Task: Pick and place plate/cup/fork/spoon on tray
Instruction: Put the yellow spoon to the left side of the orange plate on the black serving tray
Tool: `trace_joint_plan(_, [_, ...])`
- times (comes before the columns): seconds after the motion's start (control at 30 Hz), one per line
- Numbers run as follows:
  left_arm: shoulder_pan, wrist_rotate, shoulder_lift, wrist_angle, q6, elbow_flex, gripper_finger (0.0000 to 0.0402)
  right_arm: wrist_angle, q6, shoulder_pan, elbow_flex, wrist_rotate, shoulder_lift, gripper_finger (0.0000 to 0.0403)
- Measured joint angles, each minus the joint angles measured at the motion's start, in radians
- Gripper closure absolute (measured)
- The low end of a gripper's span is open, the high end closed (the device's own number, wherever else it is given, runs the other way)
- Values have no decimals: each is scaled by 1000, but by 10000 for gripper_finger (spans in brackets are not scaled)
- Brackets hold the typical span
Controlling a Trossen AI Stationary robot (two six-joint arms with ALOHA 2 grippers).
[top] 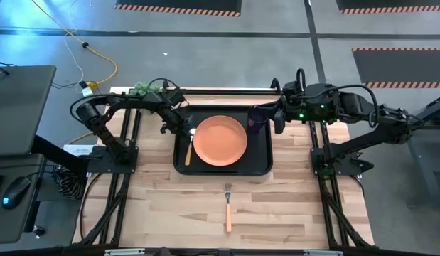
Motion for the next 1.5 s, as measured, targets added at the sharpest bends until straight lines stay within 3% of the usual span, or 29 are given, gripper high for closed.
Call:
trace_joint_plan(0.23, [-43,-9,-77,-39,-8,5,353,-3,0,0,0,-8,0,336])
trace_joint_plan(0.47, [-131,-157,-122,-129,-36,4,353,-4,-17,0,0,-10,0,336])
trace_joint_plan(0.73, [-219,-210,-120,-78,-126,4,353,-4,-36,-1,0,-6,0,336])
trace_joint_plan(1.0, [-306,-356,-120,-70,-196,4,353,-7,-38,-1,0,18,0,336])
trace_joint_plan(1.13, [-332,-363,-120,-70,-204,4,352,-12,-36,-1,0,18,0,336])
trace_joint_plan(1.37, [-400,-370,-120,-70,-229,4,327,-30,-35,-1,0,19,0,336])
trace_joint_plan(1.5, [-445,-446,-120,-71,-301,4,304,-38,-35,-1,0,19,0,336])
